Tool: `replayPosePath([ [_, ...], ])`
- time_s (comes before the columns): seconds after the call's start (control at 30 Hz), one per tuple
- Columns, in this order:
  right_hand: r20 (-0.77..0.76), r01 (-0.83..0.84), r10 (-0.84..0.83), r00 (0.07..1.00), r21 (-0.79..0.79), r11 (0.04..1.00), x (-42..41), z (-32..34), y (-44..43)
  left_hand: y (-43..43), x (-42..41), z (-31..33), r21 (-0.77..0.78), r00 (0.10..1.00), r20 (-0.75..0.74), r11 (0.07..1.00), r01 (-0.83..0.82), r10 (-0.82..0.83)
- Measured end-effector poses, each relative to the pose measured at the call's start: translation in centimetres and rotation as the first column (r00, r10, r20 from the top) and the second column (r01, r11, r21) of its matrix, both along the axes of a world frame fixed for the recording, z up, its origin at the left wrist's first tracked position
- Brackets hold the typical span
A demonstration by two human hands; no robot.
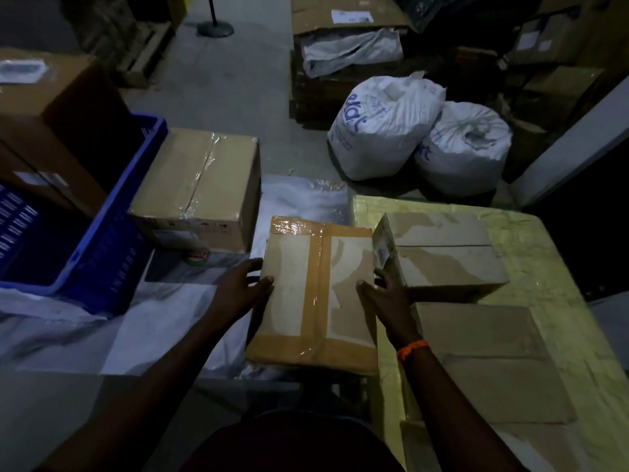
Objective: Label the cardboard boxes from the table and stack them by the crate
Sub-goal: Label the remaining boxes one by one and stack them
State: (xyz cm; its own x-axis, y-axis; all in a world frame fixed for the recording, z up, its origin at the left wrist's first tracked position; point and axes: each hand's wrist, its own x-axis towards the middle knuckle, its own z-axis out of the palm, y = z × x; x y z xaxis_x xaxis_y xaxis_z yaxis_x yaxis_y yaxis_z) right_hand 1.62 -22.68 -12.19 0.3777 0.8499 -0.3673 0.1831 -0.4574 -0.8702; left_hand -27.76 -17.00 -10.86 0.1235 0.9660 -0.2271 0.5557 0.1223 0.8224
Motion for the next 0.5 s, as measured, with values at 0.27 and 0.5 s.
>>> replayPosePath([
  [0.27,-0.041,-0.05,0.05,0.998,-0.009,0.999,1.0,-2.2,2.9,2.3,1.9,0.2,-0.076,1.0,-0.022,0.997,0.005,-0.007],
  [0.5,-0.012,0.09,-0.089,0.996,0.15,0.985,-1.2,4.0,2.4,2.6,3.0,3.7,-0.019,0.98,0.172,0.995,-0.095,0.097],
])
